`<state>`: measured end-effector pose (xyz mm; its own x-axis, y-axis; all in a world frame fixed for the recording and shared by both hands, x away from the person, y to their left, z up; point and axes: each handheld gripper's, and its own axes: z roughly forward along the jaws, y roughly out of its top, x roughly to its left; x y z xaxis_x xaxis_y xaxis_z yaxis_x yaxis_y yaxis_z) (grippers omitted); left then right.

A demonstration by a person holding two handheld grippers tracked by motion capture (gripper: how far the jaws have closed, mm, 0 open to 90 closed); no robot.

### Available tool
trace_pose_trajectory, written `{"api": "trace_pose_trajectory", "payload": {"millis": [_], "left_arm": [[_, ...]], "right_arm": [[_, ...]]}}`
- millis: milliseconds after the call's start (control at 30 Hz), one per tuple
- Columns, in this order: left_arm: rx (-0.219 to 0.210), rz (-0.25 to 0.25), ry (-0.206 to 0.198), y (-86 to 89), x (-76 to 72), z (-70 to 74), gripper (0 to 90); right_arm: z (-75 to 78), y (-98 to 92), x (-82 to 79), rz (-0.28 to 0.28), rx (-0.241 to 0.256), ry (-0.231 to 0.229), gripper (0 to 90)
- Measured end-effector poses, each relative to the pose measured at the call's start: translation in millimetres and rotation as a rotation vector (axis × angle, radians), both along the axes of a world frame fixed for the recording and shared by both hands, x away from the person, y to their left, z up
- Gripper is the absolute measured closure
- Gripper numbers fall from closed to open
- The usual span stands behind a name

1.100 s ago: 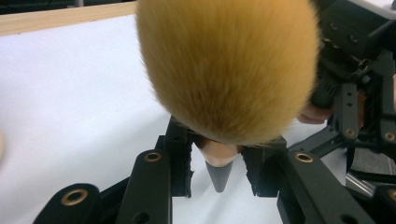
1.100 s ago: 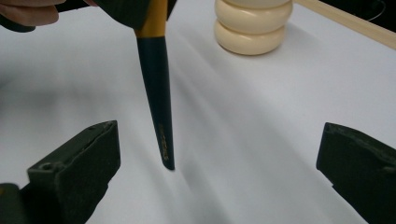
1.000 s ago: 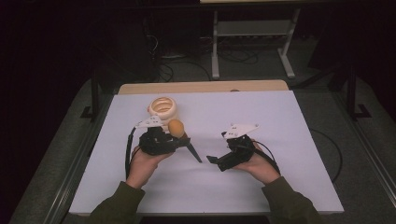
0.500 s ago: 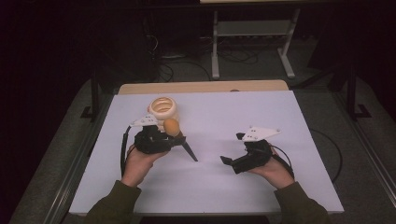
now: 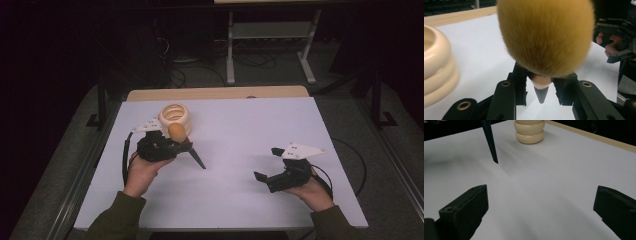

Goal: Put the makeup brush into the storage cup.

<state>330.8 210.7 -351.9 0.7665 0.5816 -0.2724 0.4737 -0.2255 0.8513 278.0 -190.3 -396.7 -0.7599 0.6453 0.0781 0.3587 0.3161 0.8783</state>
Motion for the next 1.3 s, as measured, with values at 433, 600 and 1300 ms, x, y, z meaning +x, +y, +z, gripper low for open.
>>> {"api": "trace_pose_trajectory", "payload": {"millis": [433,600,1300], "left_arm": [[-0.008,0.024,-0.021,15.7,10.3,13.4,65.4],[-0.02,0.035,-0.025,20.3,15.3,16.8,65.4],[-0.006,0.063,-0.041,31.8,36.5,38.1,65.4]], "right_arm": [[-12.2,-26.0,-14.5,-0.052,-0.01,0.007,0.0],[-15.6,-33.1,-18.0,-0.066,-0.017,0.007,0.0],[-22.6,-50.7,-31.0,-0.104,-0.024,0.022,0.0]]}}
